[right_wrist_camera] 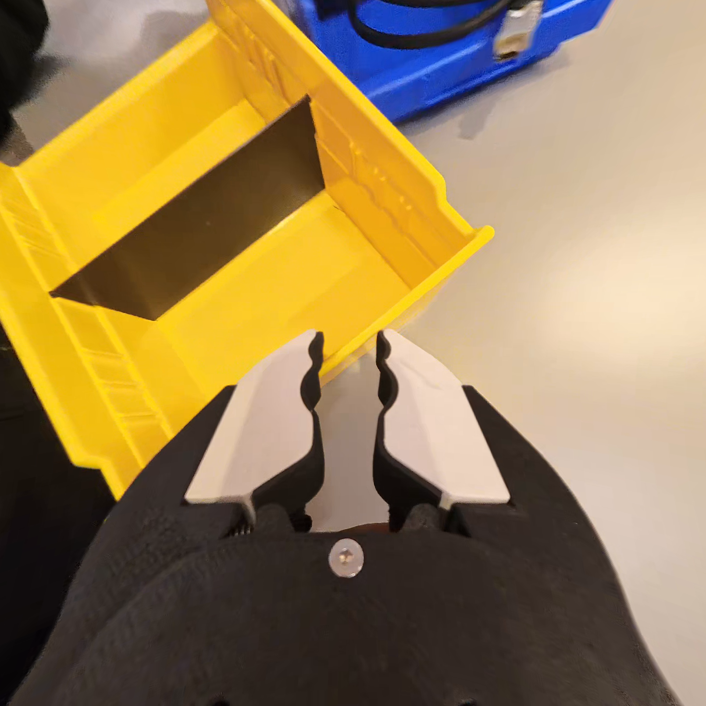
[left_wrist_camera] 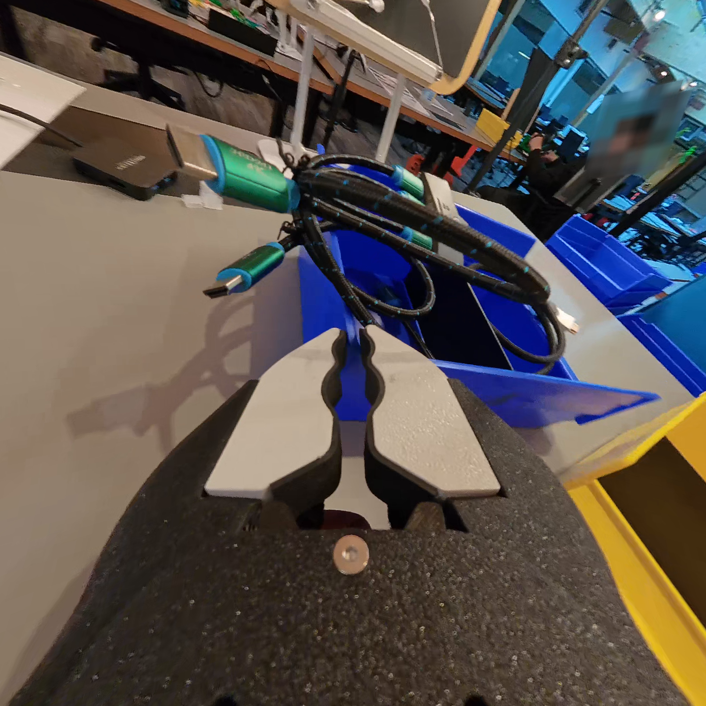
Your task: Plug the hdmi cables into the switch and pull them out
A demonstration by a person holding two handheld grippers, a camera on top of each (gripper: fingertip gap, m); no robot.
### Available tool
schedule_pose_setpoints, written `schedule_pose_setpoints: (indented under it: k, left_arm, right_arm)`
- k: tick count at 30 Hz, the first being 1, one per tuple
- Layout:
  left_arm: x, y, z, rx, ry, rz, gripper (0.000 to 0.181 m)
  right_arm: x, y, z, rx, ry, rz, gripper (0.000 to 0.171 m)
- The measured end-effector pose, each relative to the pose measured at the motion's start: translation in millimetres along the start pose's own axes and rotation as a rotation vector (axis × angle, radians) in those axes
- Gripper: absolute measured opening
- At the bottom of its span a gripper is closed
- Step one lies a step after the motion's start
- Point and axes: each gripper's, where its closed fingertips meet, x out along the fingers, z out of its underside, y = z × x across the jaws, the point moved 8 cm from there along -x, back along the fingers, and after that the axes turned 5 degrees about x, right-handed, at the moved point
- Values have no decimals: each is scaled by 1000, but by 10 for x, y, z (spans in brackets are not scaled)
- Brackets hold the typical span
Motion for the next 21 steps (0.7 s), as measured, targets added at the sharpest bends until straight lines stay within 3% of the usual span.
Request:
schedule_pose_setpoints:
  k: [8, 14, 18, 21]
  left_arm:
    - [-415, -627, -76, -6, 68, -97, 5]
    - [-816, -1064, -169, 58, 56, -281, 9]
    - [-1166, -837, -266, 230, 70, -381, 36]
    - [-1231, -258, -234, 462, 73, -133, 44]
  right_arm:
    - [-87, 615, -217, -93, -168, 112, 21]
    - [-150, 987, -390, -128, -199, 371, 29]
    - [-338, 747, -478, -181, -78, 421, 31]
    - [-378, 221, -493, -318, 31, 250, 35]
